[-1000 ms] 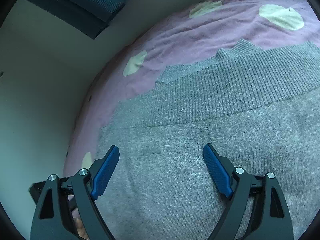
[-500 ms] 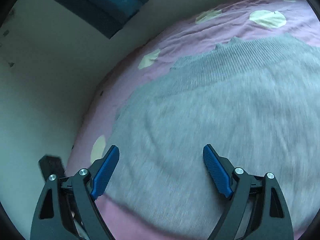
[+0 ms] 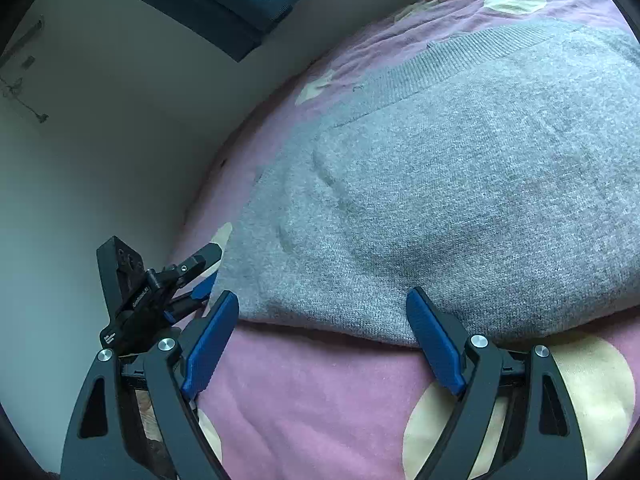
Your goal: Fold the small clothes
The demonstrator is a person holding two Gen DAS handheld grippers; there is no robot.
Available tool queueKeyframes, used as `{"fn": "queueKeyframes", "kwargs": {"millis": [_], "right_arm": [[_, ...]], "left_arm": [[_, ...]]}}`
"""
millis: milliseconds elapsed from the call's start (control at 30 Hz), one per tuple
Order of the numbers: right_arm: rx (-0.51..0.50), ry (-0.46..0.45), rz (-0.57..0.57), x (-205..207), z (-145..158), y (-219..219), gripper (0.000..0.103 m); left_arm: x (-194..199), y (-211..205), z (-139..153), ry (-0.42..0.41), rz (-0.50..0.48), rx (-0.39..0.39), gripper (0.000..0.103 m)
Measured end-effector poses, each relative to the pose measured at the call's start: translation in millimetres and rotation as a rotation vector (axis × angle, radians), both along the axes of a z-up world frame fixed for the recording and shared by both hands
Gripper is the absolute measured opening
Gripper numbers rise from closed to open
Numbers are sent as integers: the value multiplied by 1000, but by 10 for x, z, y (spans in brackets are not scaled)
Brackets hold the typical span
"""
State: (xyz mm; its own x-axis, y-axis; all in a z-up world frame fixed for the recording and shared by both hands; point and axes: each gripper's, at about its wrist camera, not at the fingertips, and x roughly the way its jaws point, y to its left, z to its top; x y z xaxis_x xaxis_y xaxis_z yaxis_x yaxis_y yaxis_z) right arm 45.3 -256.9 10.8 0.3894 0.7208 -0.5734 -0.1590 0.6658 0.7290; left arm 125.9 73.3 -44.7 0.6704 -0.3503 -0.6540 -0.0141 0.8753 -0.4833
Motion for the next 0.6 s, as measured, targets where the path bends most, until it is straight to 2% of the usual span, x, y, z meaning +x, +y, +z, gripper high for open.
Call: {"fn": "queueKeyframes", "kwargs": {"millis": [300, 600], "right_arm": [[-73, -64, 23, -62, 21, 114, 86], [-42, -63, 26, -54, 18, 74, 86]], "left_arm": [[27, 7, -18, 4, 0, 4, 95], [42, -1, -28, 7, 6, 12, 95]]}}
